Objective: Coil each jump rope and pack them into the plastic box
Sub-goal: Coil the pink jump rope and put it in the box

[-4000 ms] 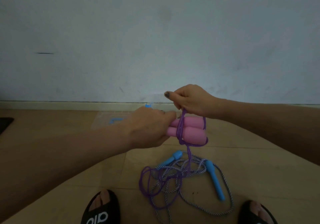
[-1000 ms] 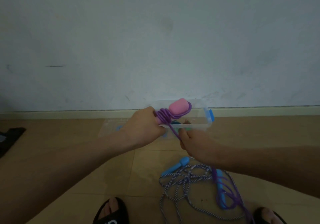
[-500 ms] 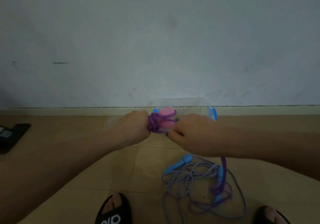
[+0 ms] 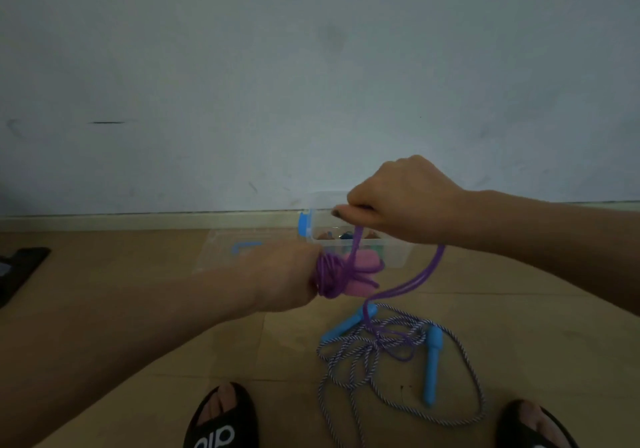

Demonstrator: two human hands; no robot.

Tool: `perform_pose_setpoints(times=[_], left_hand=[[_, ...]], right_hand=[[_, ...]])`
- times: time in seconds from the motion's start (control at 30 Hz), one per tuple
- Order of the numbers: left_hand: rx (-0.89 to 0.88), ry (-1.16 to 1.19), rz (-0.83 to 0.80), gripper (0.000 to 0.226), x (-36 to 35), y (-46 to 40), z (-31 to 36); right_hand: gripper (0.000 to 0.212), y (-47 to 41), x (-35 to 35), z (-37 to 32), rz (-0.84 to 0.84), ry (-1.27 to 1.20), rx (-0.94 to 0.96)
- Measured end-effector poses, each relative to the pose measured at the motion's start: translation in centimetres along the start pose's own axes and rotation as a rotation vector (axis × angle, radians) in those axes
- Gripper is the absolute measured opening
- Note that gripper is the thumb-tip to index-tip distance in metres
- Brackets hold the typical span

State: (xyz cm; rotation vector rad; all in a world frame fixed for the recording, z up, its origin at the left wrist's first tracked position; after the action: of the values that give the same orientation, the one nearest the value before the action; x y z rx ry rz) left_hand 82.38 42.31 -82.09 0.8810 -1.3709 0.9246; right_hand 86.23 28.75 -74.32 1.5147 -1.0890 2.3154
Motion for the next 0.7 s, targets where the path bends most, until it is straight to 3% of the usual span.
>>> perform_pose_setpoints(times=[0.13,0.23,0.33,0.47,0.6,0.7], left_hand=[[-0.031,-0.005,-0.034,0.007,0.2,-1.0,1.0],[-0.006,-0.032,-0.104,0.012,0.2,-1.2,0.8],[-0.084,-0.11,-0.134,0.011,0.3,-1.0,1.7],[-0.101,-0.025,-0.035,0.015,1.4,-0.9,3.0],[-0.183,0.058,0.1,0.028,3.3,-0.8,4.2],[-0.216,0.152,0.198,0.024,4.5,-0.1,5.2]], right_hand=[[0.055,-0.1,0.6,0.6,0.189,-0.026,0.012],[0.047,-0.7,3.1,-1.3,0.341,-0.083,0.149],[0.043,-1.1,3.2,-3.1,0.366,-0.092,0.211],[0.054,-1.1,0.3,1.3,0.121,-0.021,-0.06],[0.055,0.6,-3.1,2.9,-0.033,-0.22,-0.255],[0.047,2.1,-6.4,2.4,-0.188,-0.408,-0.432]])
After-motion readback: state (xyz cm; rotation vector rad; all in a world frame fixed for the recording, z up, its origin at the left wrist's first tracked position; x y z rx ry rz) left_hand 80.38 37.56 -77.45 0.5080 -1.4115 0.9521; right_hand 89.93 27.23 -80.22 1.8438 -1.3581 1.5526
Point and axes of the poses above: each hand's wrist, its own y-axis away from the middle knuckle, its own x-axis out of the back of the hand, z = x × y, the point moved 5 cm from there along -y, towards the middle knuckle, and after that the axes turned 13 degrees about z, right-handed, at the moved point
